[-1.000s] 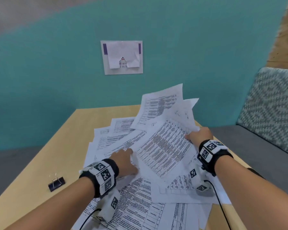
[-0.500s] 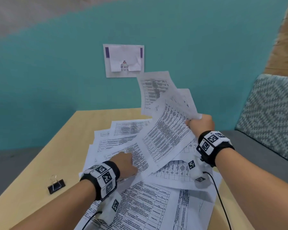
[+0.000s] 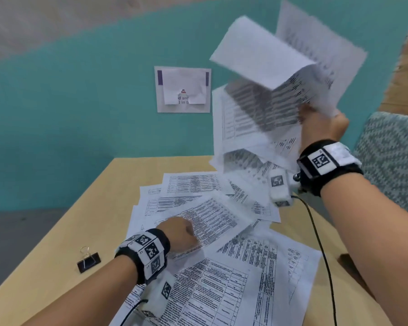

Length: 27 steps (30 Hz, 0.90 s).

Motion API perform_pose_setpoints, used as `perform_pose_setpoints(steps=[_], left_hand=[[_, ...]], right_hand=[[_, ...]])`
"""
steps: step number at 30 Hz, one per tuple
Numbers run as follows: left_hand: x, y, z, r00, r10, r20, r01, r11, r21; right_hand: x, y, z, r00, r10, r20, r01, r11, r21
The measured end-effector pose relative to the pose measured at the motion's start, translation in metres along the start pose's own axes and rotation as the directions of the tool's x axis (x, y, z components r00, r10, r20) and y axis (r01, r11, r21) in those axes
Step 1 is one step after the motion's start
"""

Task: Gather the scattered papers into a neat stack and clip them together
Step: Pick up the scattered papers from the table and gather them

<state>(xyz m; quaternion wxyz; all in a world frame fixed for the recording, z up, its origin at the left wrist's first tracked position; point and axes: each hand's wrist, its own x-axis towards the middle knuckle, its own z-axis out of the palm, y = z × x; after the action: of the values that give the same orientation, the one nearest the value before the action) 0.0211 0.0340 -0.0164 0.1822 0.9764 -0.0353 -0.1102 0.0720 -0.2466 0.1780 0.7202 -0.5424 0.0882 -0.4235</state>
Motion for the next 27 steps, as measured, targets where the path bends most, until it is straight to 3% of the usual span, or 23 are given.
perform_pose_setpoints(steps=[5,8,11,13,15,16,18,19,20,23,25,27], left_hand=[[0.0,-0.003,-0.002,1.0,-0.011,0.011,0.011,0.999,-0.036],[0.001,-0.005,-0.006,1.0,-0.024,0.0,0.023,0.989,-0.148],[-0.005,-0.005,-0.013,0.997,-0.066,-0.037,0.049,0.938,-0.344],[-0.014,-0.003,-0.025,0.985,-0.106,-0.138,0.005,0.811,-0.585],[-0.026,0.001,-0.045,0.946,-0.167,-0.279,-0.178,0.453,-0.873],[-0.034,0.0,-0.057,0.94,-0.159,-0.301,-0.248,0.286,-0.926],[-0.038,-0.009,-0.075,0.959,-0.092,-0.268,-0.272,-0.03,-0.962],[-0.038,-0.011,-0.083,0.965,-0.063,-0.255,-0.261,-0.096,-0.961],[-0.037,-0.012,-0.089,0.966,-0.051,-0.252,-0.256,-0.105,-0.961],[-0.037,-0.007,-0.102,0.952,-0.026,-0.306,-0.307,-0.052,-0.95],[-0.035,0.0,-0.105,0.935,-0.02,-0.354,-0.355,-0.069,-0.932],[-0.03,-0.002,-0.105,0.934,-0.019,-0.357,-0.356,-0.14,-0.924]], right_hand=[[-0.006,-0.013,0.006,0.996,0.082,0.032,-0.086,0.983,0.161],[-0.02,-0.007,0.008,0.977,0.163,0.141,-0.188,0.963,0.193],[-0.037,0.019,0.01,0.922,0.251,0.296,-0.309,0.936,0.167],[-0.049,0.042,0.009,0.855,0.328,0.401,-0.388,0.918,0.077],[-0.056,0.073,0.008,0.778,0.418,0.469,-0.481,0.876,0.017],[-0.061,0.084,0.007,0.754,0.441,0.487,-0.502,0.865,-0.005],[-0.075,0.091,0.008,0.737,0.467,0.488,-0.525,0.851,-0.023],[-0.082,0.092,0.008,0.731,0.482,0.483,-0.533,0.845,-0.036],[-0.087,0.092,0.009,0.727,0.492,0.478,-0.538,0.842,-0.048],[-0.085,0.107,0.012,0.731,0.47,0.494,-0.511,0.858,-0.061],[-0.086,0.109,0.015,0.755,0.411,0.51,-0.44,0.895,-0.07],[-0.083,0.114,0.019,0.793,0.347,0.5,-0.368,0.928,-0.059]])
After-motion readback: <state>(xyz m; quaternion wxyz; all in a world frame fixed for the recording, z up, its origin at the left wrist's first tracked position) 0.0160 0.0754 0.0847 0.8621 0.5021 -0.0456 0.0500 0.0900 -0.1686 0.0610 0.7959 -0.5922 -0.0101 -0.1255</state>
